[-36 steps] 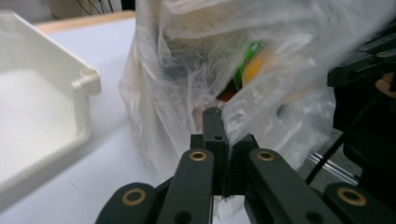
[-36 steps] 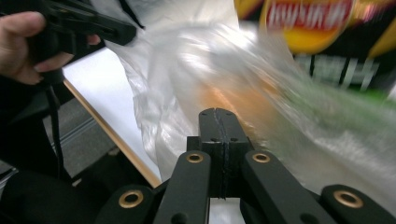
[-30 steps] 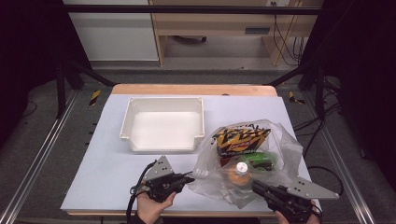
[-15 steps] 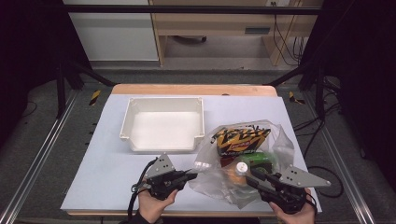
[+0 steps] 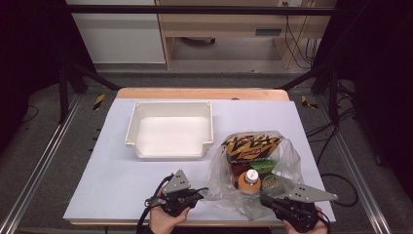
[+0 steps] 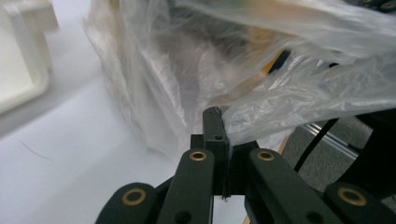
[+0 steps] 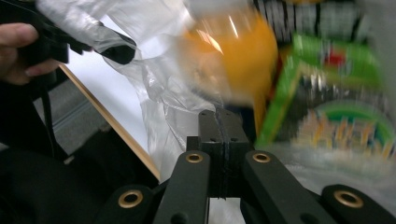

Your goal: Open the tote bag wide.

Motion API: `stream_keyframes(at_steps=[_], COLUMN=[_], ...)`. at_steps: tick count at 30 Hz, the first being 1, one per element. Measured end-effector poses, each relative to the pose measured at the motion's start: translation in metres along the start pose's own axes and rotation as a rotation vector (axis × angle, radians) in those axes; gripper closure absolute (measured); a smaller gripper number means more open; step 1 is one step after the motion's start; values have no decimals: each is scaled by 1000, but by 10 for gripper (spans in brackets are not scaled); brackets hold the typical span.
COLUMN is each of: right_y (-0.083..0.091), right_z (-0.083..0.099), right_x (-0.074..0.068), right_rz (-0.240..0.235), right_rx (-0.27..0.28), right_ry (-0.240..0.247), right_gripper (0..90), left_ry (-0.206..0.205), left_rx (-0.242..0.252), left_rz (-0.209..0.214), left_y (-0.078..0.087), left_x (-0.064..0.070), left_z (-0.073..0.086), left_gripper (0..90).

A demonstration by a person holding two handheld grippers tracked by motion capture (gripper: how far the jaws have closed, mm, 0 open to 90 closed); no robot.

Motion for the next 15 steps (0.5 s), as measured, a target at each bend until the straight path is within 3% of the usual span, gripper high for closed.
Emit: stream_keyframes(at_steps=[4, 8, 13, 15], right_y=[-8, -11, 12, 26], right_z=[15, 20, -5, -20], right_x=[11, 14, 1, -5], right_rz=[68, 84, 48, 61], right_rx=[-62, -54, 108, 189], right_ry=[-36, -43, 11, 42], right_gripper=[892, 811, 634, 594], left_ry=[10, 18, 18, 16], left_rx=[-50, -67, -68, -74], left_rz=[-21, -29, -36, -35], left_y=[-18, -30, -36, -38], left_x=[-5, -8, -10, -10], left_z=[8, 13, 14, 15], left_gripper=[900, 900, 900, 900])
Point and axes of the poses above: each handheld gripper's, and its own axes: y roughly backward along the jaws, z roughly out of its underside, x roughly to its right, the point moved 4 cm from there along -y, roughly forward along the jaws
